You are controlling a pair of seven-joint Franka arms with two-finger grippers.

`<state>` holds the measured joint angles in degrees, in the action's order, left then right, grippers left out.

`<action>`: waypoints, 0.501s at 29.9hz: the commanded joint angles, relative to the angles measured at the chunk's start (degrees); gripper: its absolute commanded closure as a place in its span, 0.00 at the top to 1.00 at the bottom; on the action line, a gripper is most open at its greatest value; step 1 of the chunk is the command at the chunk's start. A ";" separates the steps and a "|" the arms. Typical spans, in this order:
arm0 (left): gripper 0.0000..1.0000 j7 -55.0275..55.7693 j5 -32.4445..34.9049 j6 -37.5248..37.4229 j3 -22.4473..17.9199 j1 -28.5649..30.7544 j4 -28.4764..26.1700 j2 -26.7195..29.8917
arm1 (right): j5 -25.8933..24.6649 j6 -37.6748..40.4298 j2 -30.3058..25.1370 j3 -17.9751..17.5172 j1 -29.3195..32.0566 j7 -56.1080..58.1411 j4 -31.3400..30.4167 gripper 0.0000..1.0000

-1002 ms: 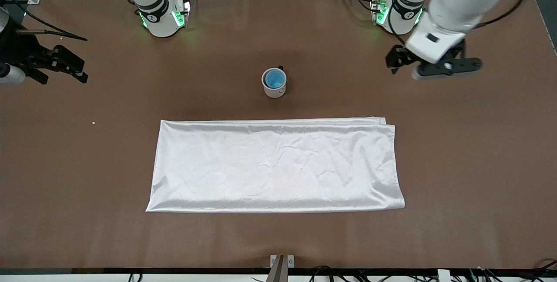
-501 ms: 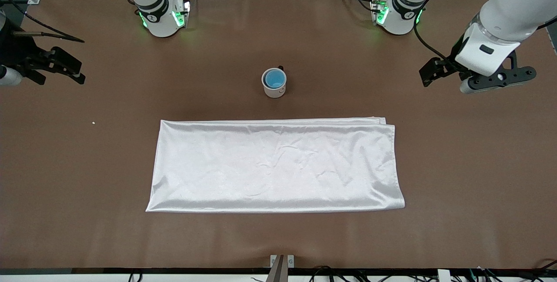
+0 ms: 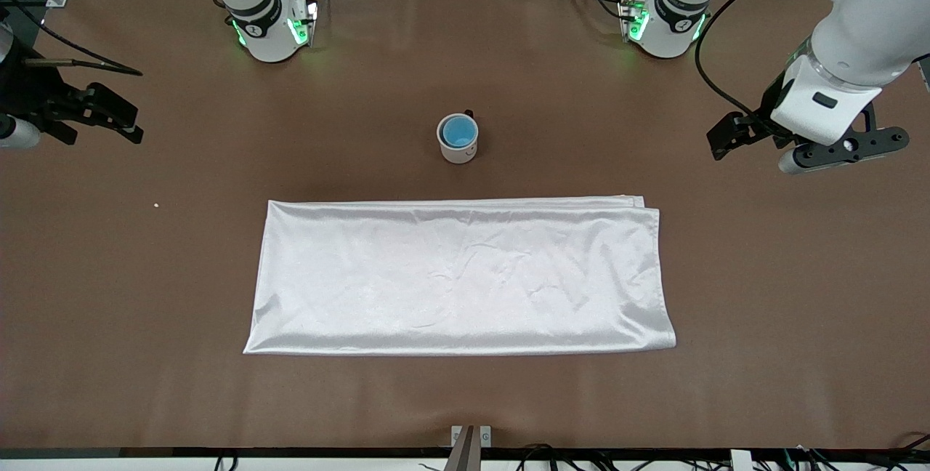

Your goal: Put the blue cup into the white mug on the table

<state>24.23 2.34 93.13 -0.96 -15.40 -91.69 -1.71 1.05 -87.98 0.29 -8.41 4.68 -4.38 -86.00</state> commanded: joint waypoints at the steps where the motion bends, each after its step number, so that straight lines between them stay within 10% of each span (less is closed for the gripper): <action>1: 1.00 -0.94 -0.75 -0.49 1.58 1.16 1.25 -0.22 | -1.05 0.18 0.24 -0.47 0.06 0.43 0.66 1.00; 15: 1.00 -3.91 -2.25 -0.93 1.93 1.16 0.81 0.22 | -0.97 -0.43 1.55 -0.47 0.24 0.25 0.66 1.00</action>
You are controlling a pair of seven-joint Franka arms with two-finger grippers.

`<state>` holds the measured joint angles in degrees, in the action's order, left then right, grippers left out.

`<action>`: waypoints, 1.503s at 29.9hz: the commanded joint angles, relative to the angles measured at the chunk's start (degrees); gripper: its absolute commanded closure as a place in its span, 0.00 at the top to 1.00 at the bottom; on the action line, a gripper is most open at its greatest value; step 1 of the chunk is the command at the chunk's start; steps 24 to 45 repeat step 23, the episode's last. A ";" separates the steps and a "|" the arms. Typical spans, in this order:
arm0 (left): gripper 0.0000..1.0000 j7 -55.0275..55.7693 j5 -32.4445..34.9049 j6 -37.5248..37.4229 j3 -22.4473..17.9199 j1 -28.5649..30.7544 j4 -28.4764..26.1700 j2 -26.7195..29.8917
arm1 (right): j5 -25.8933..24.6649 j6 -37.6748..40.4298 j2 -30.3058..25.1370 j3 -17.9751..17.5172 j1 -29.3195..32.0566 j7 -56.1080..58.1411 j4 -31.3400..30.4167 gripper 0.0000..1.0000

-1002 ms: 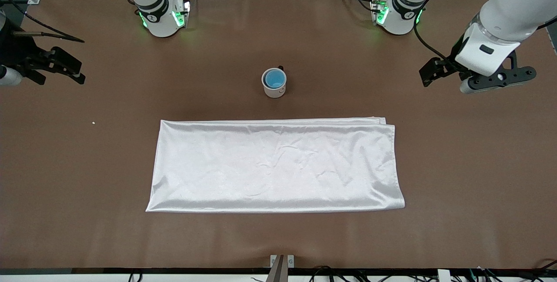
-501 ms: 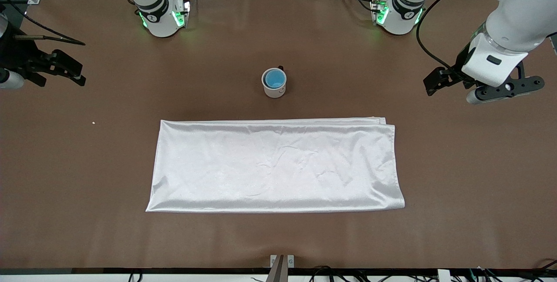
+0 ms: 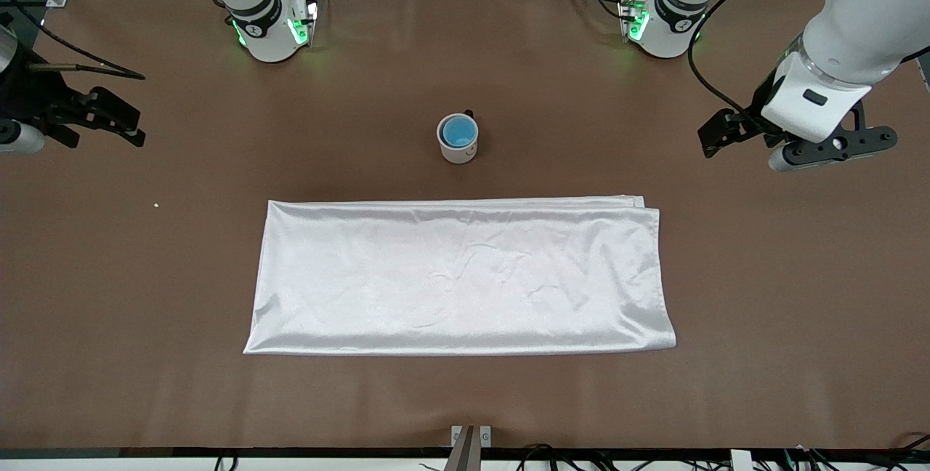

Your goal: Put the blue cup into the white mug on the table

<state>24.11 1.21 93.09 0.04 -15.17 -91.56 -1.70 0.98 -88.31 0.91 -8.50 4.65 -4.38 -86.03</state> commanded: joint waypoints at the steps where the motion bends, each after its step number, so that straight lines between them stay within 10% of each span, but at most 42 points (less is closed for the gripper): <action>1: 1.00 -5.46 -1.21 -0.90 1.19 0.93 0.68 0.21 | -0.89 -0.10 1.11 -0.37 0.19 0.25 0.69 1.00; 45: 1.00 -10.05 -0.86 -0.90 1.28 1.02 0.86 0.03 | -1.06 0.16 1.47 -0.37 0.54 0.69 0.51 1.00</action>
